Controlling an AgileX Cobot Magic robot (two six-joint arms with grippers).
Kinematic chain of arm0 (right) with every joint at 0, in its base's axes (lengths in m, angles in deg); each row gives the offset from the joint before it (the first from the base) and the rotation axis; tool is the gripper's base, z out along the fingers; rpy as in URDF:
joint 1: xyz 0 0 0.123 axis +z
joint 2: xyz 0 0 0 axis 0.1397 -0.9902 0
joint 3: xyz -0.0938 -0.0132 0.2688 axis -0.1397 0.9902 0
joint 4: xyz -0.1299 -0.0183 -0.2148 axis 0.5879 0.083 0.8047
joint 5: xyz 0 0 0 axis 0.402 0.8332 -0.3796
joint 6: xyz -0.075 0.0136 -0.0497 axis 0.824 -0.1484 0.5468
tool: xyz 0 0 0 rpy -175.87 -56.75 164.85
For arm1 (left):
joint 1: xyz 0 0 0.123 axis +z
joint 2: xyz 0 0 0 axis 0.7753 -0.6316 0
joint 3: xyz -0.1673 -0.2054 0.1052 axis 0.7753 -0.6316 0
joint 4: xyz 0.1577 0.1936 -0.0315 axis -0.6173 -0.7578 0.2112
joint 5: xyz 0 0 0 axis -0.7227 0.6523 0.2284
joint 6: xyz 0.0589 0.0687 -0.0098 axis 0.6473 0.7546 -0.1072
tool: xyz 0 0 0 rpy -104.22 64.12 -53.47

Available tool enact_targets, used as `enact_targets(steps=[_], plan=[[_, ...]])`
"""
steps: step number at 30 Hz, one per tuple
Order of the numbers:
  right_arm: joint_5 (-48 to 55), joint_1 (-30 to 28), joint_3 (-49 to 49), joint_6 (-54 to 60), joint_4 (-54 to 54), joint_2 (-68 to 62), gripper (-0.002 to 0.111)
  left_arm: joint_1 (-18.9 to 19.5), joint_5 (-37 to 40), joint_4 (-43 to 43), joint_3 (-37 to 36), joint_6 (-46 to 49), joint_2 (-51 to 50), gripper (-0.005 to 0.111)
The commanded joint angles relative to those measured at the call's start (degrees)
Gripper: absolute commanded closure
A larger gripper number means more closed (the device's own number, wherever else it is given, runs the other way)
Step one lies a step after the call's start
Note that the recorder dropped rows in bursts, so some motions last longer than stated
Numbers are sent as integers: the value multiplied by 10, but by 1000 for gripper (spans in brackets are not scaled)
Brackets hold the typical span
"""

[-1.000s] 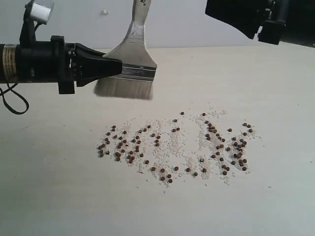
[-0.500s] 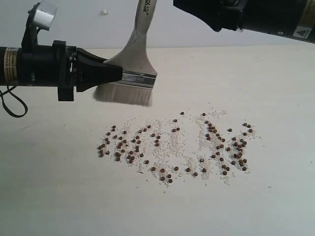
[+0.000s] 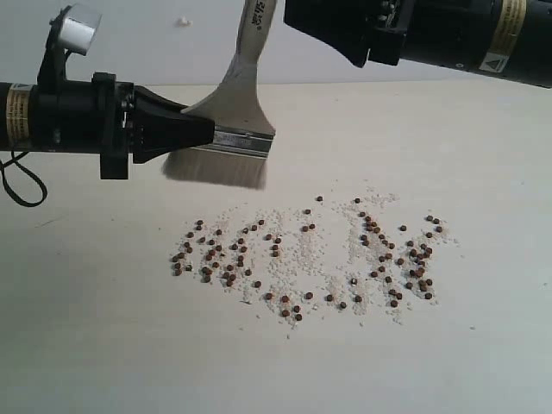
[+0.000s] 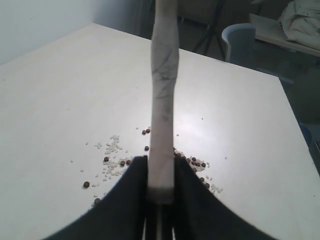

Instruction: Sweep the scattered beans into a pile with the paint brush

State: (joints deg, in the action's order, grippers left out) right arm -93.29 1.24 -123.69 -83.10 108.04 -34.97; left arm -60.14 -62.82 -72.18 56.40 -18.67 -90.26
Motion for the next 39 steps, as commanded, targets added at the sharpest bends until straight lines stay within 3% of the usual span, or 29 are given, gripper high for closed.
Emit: enact_targets(steps=[1,12,39], plan=[[-9,1,-22,2,32,-19,45,2,-9,8,4,-2,5,107],[-9,54,-63,26,31,-22,45,2,-9,8,4,-1,5,107],[-9,54,-138,-59,13,-83,45,2,-9,4,4,-2,5,107]])
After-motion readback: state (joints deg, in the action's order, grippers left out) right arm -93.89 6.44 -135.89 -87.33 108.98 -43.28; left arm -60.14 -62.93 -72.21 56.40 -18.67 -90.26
